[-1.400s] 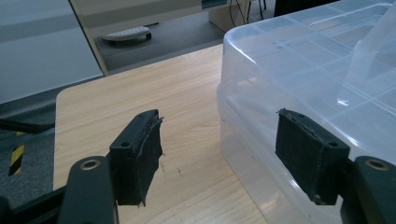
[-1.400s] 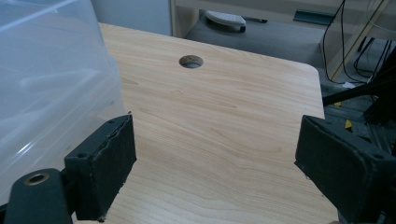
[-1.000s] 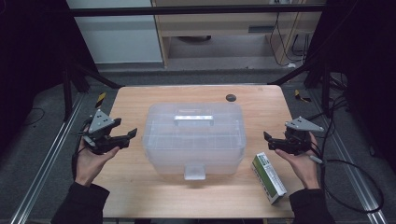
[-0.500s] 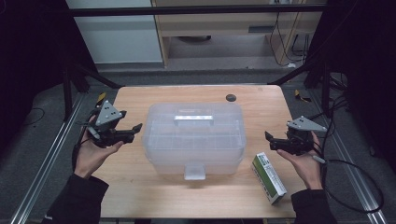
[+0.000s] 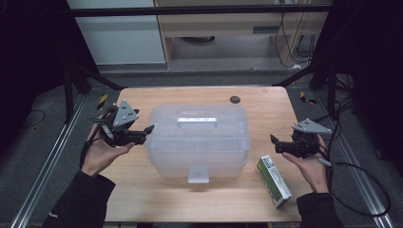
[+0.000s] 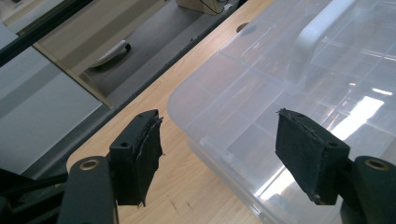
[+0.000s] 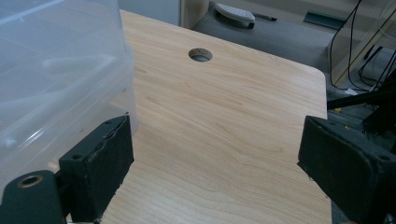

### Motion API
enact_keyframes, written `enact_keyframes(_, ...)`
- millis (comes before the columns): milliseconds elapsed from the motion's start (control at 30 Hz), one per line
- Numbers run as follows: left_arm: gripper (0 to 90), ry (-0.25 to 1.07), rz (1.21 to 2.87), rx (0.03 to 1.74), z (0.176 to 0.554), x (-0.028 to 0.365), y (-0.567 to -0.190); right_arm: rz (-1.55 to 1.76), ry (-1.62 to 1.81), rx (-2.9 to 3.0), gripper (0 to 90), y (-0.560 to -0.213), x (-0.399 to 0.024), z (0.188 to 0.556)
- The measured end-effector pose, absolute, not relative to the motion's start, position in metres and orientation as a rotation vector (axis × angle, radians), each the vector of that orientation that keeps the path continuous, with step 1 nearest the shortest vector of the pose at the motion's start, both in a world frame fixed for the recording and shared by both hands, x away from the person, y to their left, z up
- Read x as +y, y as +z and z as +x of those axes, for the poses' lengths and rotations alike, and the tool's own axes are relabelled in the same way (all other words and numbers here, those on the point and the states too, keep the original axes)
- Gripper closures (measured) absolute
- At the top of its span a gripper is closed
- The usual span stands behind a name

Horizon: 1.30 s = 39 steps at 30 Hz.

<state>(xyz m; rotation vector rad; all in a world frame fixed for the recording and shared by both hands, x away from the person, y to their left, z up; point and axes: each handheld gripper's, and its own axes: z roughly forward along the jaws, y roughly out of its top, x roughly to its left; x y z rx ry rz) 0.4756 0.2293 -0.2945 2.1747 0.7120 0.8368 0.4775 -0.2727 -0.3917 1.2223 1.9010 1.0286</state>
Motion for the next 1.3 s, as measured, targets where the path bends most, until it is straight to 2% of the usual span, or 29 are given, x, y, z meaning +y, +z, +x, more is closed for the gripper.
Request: enact_keyframes(1300, 37.0, 1.001, 2.452, 0.362, 0.474, 0.155, -0.277, 1.215, 1.012, 1.937, 10.8, -0.394, -0.273, 0.477)
